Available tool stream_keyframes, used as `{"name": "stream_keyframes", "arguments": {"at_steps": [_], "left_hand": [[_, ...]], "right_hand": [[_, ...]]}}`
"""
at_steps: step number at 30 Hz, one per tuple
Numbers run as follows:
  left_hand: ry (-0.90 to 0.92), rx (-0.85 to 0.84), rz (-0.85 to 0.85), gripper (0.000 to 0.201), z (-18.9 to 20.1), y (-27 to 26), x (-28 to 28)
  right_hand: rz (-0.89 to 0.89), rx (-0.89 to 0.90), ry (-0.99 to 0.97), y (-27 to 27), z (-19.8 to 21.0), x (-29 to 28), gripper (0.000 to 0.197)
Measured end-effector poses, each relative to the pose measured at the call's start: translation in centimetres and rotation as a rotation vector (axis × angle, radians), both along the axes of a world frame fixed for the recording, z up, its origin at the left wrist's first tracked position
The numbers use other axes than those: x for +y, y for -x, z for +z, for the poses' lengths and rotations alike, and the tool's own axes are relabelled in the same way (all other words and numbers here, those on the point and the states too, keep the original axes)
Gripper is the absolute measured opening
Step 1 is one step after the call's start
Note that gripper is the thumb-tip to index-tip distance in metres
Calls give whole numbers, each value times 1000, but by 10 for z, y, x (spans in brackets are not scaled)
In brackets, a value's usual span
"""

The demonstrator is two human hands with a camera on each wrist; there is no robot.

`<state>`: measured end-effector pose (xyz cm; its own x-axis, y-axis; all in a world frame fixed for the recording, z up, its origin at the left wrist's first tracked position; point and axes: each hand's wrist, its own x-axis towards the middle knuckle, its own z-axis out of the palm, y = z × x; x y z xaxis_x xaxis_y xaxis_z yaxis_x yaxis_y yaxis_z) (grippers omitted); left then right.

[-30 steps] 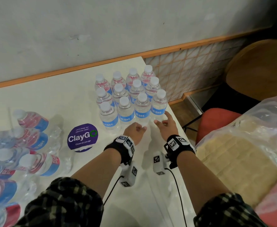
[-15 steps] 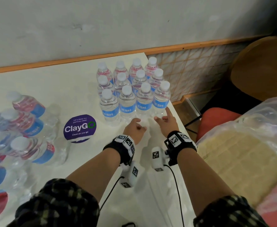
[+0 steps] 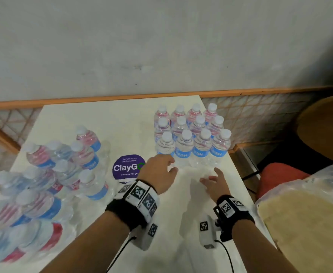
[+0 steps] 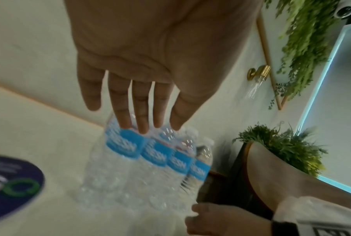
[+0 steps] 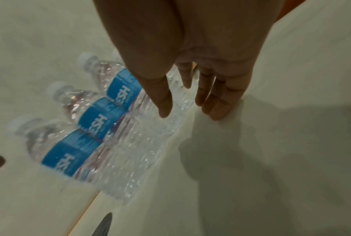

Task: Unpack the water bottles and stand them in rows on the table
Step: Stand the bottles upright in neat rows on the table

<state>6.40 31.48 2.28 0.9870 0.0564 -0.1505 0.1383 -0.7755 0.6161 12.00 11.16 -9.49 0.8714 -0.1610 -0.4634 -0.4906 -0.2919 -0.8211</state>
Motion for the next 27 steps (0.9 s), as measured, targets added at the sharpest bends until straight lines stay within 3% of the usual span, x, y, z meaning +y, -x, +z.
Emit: {"name": "stream_keyframes", "arguments": {"at_steps": [5, 9, 13, 19, 21, 24, 27], "left_hand": [[-193, -133, 147, 27, 31, 34, 61], [-264, -32, 206, 30, 36, 53, 102], [-264, 157, 183, 36, 35, 68, 125], [-232, 70, 112, 35, 38, 73, 115], [-234, 56, 71, 32, 39, 70, 101], [-218, 63, -17, 28, 40, 68, 82], [-103, 60, -36, 30, 39, 66, 86]], "right_hand": [[53, -59, -14, 23, 18, 35, 49], [136, -139, 1, 38, 38, 75, 31], [285, -181, 46, 66, 64, 119, 36], [667, -206, 161, 118, 75, 177, 72], [660, -238, 134, 126, 77, 188, 78], [476, -230, 32, 129, 81, 190, 68], [365, -295, 58, 126, 74, 178, 62]]}}
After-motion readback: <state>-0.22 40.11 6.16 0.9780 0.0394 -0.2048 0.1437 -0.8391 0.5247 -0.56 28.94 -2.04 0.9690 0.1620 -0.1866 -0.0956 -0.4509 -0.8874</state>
